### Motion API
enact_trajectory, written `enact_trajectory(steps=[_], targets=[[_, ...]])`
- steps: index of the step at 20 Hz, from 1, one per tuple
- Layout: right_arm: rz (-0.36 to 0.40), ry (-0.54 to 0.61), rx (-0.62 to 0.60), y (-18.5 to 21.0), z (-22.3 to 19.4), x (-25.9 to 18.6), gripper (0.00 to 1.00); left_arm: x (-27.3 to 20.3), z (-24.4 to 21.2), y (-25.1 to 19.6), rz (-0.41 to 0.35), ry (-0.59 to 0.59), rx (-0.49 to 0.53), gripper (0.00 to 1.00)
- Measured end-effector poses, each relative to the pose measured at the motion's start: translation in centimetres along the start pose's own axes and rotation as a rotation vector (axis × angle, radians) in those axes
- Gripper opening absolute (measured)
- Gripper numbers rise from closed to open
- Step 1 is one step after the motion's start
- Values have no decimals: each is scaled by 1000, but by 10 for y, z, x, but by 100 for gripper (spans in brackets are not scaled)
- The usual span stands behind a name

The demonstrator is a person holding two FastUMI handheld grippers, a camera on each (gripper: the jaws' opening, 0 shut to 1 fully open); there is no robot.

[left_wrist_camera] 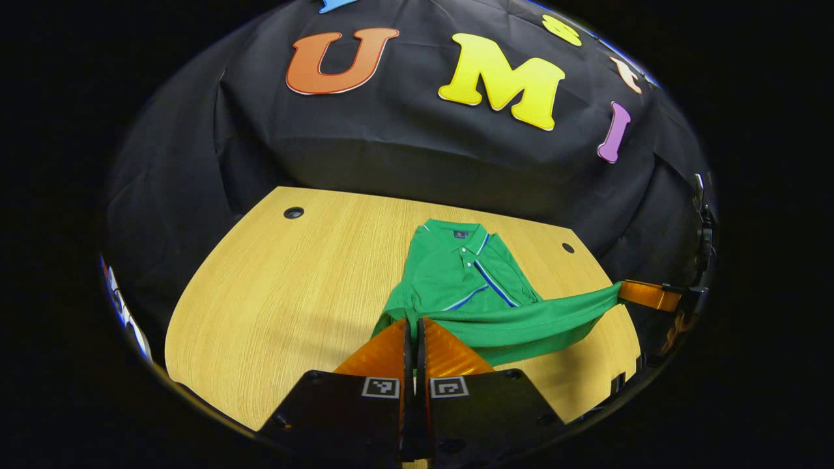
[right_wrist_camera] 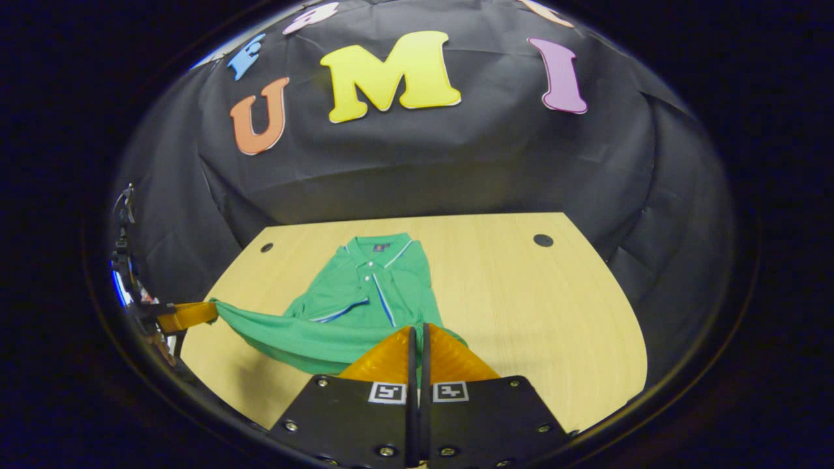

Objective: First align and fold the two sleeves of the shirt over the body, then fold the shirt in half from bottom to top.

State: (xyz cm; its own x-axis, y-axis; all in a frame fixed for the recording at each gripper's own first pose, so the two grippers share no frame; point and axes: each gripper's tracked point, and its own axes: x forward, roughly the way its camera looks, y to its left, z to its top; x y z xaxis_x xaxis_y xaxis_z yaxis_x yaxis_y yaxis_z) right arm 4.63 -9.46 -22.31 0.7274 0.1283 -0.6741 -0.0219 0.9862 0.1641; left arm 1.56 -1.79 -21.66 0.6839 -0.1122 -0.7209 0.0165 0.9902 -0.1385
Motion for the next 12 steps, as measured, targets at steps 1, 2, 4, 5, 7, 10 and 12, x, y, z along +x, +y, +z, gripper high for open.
enact_trajectory(steps=[1, 2, 4, 5, 7, 10, 12], targets=[[2, -8, 6, -1, 9, 6, 1, 8, 8, -1, -1, -7, -2, 3], [4, -14, 11, -2, 16, 13, 1, 14, 17, -1, -1, -12, -1, 3], [7, -28, 20, -3, 31, 29, 1, 27, 31, 1, -1, -25, 9, 3], [10, -32, 22, -2, 38, 36, 1, 35, 38, 1, 0, -31, 15, 3], [17, -42, 23, -1, 53, 53, 1, 51, 52, 3, 6, -40, 19, 3], [22, -55, 23, -2, 73, 79, 1, 78, 74, 5, 10, -52, 0, 3], [27, -59, 35, -4, 88, 99, 1, 97, 88, 7, 9, -57, -12, 3]])
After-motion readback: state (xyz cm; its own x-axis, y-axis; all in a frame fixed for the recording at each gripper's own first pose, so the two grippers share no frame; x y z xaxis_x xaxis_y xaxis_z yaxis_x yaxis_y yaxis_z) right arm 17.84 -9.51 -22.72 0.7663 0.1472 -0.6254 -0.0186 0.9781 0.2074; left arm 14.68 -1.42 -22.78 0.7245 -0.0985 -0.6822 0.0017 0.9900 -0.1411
